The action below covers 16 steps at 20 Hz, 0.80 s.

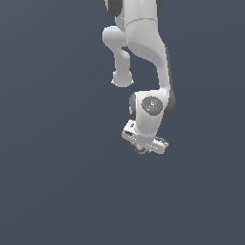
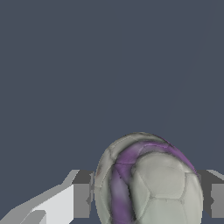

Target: Pick up the object and move it to a goal position.

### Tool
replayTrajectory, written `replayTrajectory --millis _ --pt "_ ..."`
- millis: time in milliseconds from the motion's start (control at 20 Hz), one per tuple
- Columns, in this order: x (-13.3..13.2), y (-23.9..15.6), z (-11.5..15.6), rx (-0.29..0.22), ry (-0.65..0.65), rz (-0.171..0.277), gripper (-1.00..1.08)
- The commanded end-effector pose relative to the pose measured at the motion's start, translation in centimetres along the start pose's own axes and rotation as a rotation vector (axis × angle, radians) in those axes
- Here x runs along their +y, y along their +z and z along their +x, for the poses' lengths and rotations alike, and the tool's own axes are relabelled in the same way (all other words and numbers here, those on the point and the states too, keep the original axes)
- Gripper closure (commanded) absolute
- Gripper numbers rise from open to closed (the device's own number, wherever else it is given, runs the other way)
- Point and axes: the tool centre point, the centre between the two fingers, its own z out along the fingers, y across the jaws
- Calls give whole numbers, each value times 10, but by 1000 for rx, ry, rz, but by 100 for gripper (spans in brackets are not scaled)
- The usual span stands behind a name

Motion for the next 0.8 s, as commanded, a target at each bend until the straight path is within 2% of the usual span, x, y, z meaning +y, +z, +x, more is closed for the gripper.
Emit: replayTrajectory --millis 0,350,750 --pt "5 -11 0 2 0 1 108" --pt "29 -57 -5 2 0 1 108" --pt "68 -133 -11 1 1 2 108"
